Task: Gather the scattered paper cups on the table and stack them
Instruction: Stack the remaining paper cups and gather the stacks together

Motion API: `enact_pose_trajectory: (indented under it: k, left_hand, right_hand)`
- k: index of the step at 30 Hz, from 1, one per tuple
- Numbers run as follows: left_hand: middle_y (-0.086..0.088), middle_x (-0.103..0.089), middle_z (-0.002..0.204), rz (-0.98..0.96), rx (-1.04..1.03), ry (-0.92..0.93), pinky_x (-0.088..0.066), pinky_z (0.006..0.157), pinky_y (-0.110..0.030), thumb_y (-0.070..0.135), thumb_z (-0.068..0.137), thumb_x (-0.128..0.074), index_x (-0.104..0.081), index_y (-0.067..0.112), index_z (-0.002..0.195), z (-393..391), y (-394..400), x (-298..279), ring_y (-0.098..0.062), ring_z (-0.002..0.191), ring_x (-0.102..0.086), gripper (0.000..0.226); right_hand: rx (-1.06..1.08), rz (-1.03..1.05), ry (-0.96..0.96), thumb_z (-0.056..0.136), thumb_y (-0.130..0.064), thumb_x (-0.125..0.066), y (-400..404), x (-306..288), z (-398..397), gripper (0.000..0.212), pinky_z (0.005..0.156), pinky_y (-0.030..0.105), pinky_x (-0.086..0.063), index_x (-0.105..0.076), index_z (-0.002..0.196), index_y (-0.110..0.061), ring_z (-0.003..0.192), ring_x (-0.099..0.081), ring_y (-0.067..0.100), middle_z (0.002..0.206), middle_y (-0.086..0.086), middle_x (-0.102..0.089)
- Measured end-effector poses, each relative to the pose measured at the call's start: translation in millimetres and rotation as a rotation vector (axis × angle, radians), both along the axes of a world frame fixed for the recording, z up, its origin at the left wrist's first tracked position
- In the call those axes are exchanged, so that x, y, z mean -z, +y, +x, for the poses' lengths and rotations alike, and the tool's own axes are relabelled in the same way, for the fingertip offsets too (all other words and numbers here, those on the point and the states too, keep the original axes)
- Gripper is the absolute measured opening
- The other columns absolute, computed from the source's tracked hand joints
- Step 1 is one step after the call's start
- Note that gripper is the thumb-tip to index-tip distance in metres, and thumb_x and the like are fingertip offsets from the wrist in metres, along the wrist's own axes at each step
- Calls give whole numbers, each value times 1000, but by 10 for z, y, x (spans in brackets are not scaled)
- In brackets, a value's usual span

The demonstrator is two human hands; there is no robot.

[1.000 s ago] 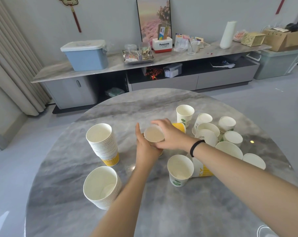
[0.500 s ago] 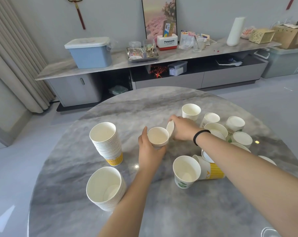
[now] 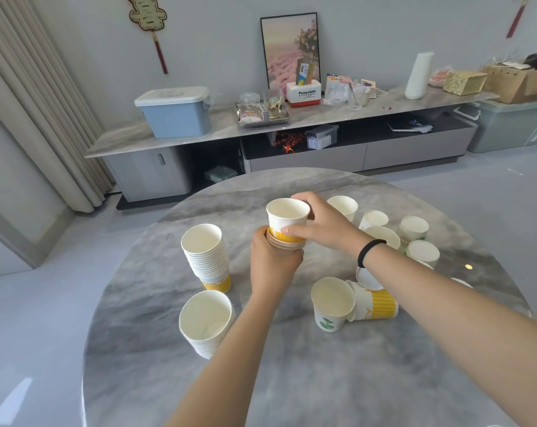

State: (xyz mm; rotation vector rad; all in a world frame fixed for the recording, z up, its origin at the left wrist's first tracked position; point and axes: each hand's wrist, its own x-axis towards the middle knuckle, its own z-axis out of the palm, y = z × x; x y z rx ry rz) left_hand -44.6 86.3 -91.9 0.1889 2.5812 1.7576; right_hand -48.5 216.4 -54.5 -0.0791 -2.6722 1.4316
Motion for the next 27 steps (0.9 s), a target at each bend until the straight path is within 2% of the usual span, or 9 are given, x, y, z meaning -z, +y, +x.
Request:
enact_pose_trajectory:
  k: [2,4,7,9,11,16,20,23,27]
  left_hand:
    - [12,-60,87,71,-13,37,-54,62,-25,17,70,-74,-40,36,85,44,-87,-185,-4,76,-62,42]
    - [15,-59,97,121,-20,91,-49,63,-14,23,72,-76,-41,38,99,60,-235,-412,2,83,-60,46]
    - [7,-54,129,81,-47,203,-50,89,-22,28,72,-76,-37,26,136,-17,-524,-696,-9,113,-56,74]
    - [4,-48,142,25,-87,286,-45,104,-34,29,72,-76,-31,21,143,-124,-695,-815,-13,128,-48,85]
    - [4,-46,145,-18,-119,327,-40,109,-39,30,72,-77,-30,21,144,-226,-896,-894,-14,133,-44,87]
    - [2,-42,148,-54,-115,234,-41,108,-41,27,74,-76,-22,24,148,-429,-1254,-785,-18,134,-43,92]
    - [-5,-32,153,-122,-23,105,-32,109,-30,26,78,-74,-16,18,150,-448,-1316,-492,-21,141,-32,93]
    - [-7,-23,157,-151,58,-5,-29,116,-38,32,80,-72,-7,15,152,-429,-1318,-259,-21,144,-25,98]
    - [-7,-20,158,-156,67,-35,-28,116,-41,37,83,-67,-4,19,152,-435,-1338,-219,-21,145,-25,95]
  right_hand:
    - [-78,30,-85,76,-35,-74,-56,-153,29,69,106,32,-38,-42,135,-22,126,-44,16,138,-1,-44]
    - [-143,9,-139,81,-45,-67,-179,-366,55,70,114,34,-30,-37,142,-29,133,-38,13,147,-4,-36]
    - [-165,-153,-83,89,-51,-52,-454,-668,47,60,117,35,-26,-34,144,-33,138,-35,11,152,-9,-33]
    - [-161,-160,-27,94,-46,-46,-629,-797,-4,53,112,27,-28,-33,145,-34,137,-36,10,152,-9,-35]
    - [-175,-155,8,96,-42,-44,-841,-859,-100,52,104,24,-34,-30,146,-35,135,-40,12,152,-8,-35]
    - [-195,-107,1,95,-43,-46,-1245,-731,-374,56,111,35,-37,-29,147,-32,135,-41,15,152,-7,-34]
    - [-174,7,-81,97,-39,-43,-1336,-398,-463,57,113,31,-29,-27,149,-23,141,-33,18,155,-2,-31]
    - [-193,97,-205,98,-39,-39,-1314,-135,-467,56,113,31,-26,-23,150,-25,143,-29,18,157,-1,-27]
    - [-188,54,-234,99,-40,-36,-1295,-61,-458,55,115,32,-25,-20,150,-27,144,-26,17,158,-3,-24]
